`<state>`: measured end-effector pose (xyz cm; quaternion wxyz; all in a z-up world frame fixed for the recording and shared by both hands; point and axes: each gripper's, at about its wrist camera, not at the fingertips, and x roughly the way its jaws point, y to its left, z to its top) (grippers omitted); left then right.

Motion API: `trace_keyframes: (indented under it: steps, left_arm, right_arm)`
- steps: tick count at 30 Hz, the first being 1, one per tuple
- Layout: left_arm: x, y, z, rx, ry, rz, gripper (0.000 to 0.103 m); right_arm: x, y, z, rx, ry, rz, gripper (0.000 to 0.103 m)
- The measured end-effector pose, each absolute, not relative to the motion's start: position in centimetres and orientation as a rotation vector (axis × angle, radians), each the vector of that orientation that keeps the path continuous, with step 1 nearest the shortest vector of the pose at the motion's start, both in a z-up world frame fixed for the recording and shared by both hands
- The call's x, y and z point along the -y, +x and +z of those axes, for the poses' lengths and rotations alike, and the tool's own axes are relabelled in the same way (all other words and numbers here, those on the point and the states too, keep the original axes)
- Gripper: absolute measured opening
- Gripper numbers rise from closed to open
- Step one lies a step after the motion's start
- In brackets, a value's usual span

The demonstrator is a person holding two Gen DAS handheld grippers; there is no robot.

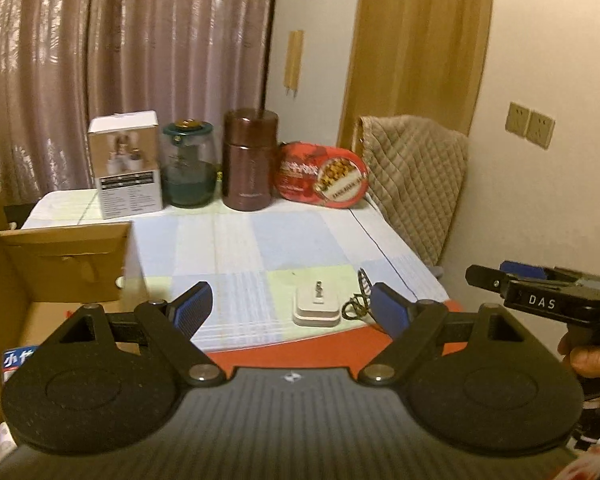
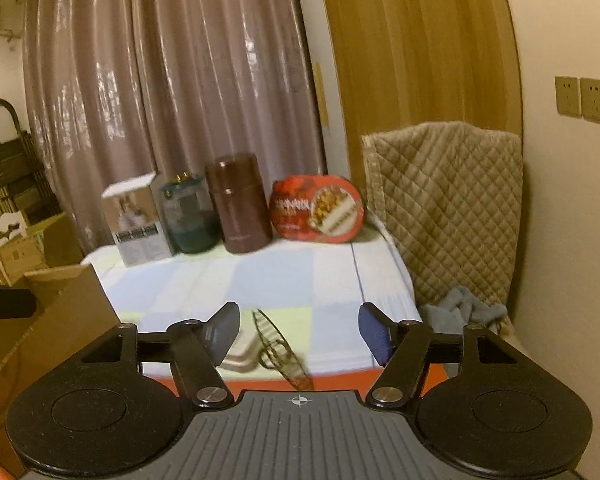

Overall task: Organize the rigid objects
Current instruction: 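Move both grippers back over the white plug and gold wire holder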

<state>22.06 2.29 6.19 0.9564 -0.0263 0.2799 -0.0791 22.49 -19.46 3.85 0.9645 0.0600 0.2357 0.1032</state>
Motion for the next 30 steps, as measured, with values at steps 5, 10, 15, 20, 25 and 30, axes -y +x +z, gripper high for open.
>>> trace_keyframes:
  steps: [5, 10, 15, 20, 25, 30]
  left_arm:
    - [-0.3, 24.3, 4.3, -0.593, -0.008, -0.171, 0.083]
    - [1.3, 26.2, 2.2, -0.627, 0.062, -0.178, 0.083]
    - [1.7, 28.2, 0.2, -0.655, 0.090, -0.184, 0.083]
    - [2.0, 29.8, -1.3, -0.662, 0.110, -0.224, 0.083]
    - [2.8, 31.1, -2.9, -0.680, 0.155, -0.230, 0.083]
    - [3.1, 32.3, -4.4, -0.701, 0.184, -0.203, 0.083]
  right_arm:
    - [20.1, 23.6, 2.6, -0.520, 0.098, 0.241, 0.063]
    - [20.2, 25.2, 1.1, -0.552, 0.071, 0.271, 0.063]
    - [19.8, 27.3, -1.0, -0.595, 0.056, 0.309, 0.063]
    - [18.9, 29.2, -2.5, -0.625, -0.001, 0.337, 0.063]
    - [18.3, 30.9, -3.8, -0.645, -0.040, 0.354, 0.063]
    - [17.7, 32.4, -5.3, -0.669, -0.068, 0.397, 0.062]
